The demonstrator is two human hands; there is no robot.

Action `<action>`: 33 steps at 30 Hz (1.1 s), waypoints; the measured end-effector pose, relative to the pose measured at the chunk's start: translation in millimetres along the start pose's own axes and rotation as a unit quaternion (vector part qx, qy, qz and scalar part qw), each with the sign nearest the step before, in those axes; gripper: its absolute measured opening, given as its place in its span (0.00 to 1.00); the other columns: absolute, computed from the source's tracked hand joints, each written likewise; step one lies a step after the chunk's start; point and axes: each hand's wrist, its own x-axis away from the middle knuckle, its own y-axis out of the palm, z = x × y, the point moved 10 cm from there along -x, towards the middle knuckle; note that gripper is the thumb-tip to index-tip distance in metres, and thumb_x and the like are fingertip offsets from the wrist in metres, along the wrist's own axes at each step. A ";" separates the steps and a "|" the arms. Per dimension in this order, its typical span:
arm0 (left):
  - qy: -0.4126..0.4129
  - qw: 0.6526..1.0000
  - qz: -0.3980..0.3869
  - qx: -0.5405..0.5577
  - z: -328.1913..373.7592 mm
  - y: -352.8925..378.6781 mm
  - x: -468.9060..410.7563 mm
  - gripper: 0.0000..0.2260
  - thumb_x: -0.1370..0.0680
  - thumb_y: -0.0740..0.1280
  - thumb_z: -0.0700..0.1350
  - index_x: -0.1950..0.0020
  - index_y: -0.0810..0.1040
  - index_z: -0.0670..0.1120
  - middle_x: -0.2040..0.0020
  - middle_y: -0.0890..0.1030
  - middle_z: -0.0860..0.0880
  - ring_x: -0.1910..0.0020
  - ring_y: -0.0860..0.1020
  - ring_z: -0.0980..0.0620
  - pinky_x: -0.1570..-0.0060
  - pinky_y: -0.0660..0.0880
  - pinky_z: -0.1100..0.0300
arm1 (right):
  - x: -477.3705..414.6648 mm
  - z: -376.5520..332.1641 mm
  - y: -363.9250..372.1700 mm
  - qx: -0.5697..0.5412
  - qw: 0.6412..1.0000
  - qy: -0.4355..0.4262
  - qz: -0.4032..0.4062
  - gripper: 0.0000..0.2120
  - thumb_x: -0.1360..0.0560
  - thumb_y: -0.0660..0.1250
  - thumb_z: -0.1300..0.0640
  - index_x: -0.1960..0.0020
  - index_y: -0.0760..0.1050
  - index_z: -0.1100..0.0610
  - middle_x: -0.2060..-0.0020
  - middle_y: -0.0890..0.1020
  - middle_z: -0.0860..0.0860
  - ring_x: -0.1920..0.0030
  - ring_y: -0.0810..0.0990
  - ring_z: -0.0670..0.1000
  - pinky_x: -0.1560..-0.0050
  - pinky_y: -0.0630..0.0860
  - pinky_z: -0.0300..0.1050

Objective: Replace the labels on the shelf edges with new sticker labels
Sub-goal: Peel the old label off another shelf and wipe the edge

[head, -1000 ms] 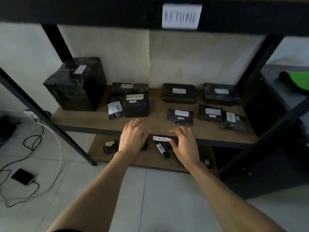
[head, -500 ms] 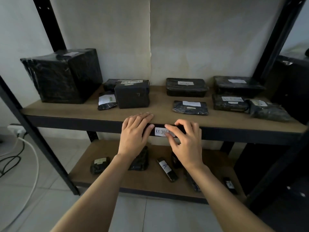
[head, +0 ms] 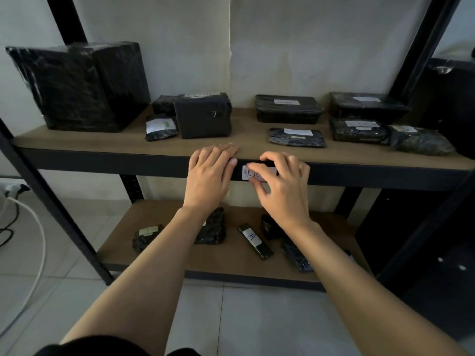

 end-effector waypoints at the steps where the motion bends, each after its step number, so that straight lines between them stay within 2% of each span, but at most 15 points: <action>1: 0.004 1.000 -0.003 -0.001 -0.1 0.0 0.0 0.15 0.18 0.55 0.48 0.37 0.76 0.46 0.41 0.79 0.50 0.42 0.75 0.49 0.39 0.61 0.58 | -1.2 -3.3 1.3 0.004 1.000 -0.013 -0.002 0.11 0.29 0.71 0.55 0.47 0.79 0.53 0.48 0.79 0.54 0.45 0.69 0.54 0.50 0.69 0.53; 4: 0.008 1.000 -0.014 0.001 -0.6 0.0 0.5 0.16 0.18 0.54 0.47 0.37 0.76 0.45 0.41 0.79 0.49 0.42 0.75 0.48 0.39 0.61 0.58 | -0.2 -2.9 -1.5 0.003 0.999 -0.032 0.013 0.08 0.29 0.71 0.58 0.49 0.80 0.56 0.48 0.79 0.55 0.45 0.69 0.54 0.50 0.70 0.54; 8: -0.006 1.000 -0.015 0.004 -0.8 -0.5 1.8 0.16 0.18 0.54 0.47 0.37 0.76 0.45 0.41 0.79 0.49 0.42 0.75 0.48 0.38 0.60 0.57 | 4.4 5.5 -6.8 -0.001 1.000 -0.012 0.028 0.09 0.29 0.71 0.58 0.49 0.78 0.58 0.50 0.79 0.55 0.47 0.69 0.53 0.52 0.70 0.51; 13: -0.020 0.999 -0.030 0.010 -1.0 0.0 2.2 0.17 0.19 0.53 0.48 0.36 0.75 0.45 0.40 0.79 0.49 0.40 0.74 0.48 0.36 0.59 0.56 | 7.4 11.5 -5.9 -0.018 1.000 0.015 0.006 0.14 0.29 0.72 0.54 0.48 0.77 0.60 0.50 0.78 0.57 0.49 0.69 0.53 0.55 0.71 0.50; 17: -0.027 0.999 -0.032 0.013 -1.0 0.1 3.5 0.15 0.19 0.56 0.48 0.36 0.75 0.46 0.40 0.78 0.49 0.39 0.73 0.48 0.34 0.58 0.57 | 2.0 10.6 -7.0 -0.014 0.999 0.036 -0.012 0.10 0.28 0.70 0.54 0.51 0.76 0.59 0.51 0.77 0.56 0.51 0.73 0.56 0.57 0.71 0.49; 21: -0.040 0.998 -0.056 0.017 -1.2 2.3 3.1 0.17 0.20 0.56 0.52 0.35 0.73 0.46 0.38 0.77 0.49 0.37 0.72 0.48 0.33 0.56 0.56 | -8.0 10.9 -4.3 -0.009 0.997 0.054 -0.052 0.07 0.28 0.70 0.57 0.53 0.76 0.59 0.49 0.75 0.56 0.47 0.72 0.56 0.53 0.70 0.49; 26: -0.044 0.996 -0.077 0.013 -0.1 3.5 2.9 0.18 0.20 0.58 0.53 0.32 0.71 0.47 0.35 0.75 0.48 0.35 0.69 0.48 0.31 0.55 0.55 | -11.8 8.1 -0.9 0.003 0.995 0.047 -0.092 0.07 0.28 0.70 0.59 0.52 0.76 0.61 0.47 0.74 0.57 0.46 0.72 0.57 0.50 0.72 0.50; 33: -0.059 0.995 -0.080 0.031 -1.3 2.6 0.8 0.18 0.20 0.59 0.53 0.32 0.72 0.47 0.35 0.75 0.49 0.35 0.69 0.49 0.31 0.55 0.55 | -6.8 -3.5 -4.1 -0.004 0.997 -0.006 -0.073 0.05 0.29 0.69 0.67 0.53 0.77 0.64 0.55 0.79 0.59 0.53 0.75 0.59 0.55 0.75 0.52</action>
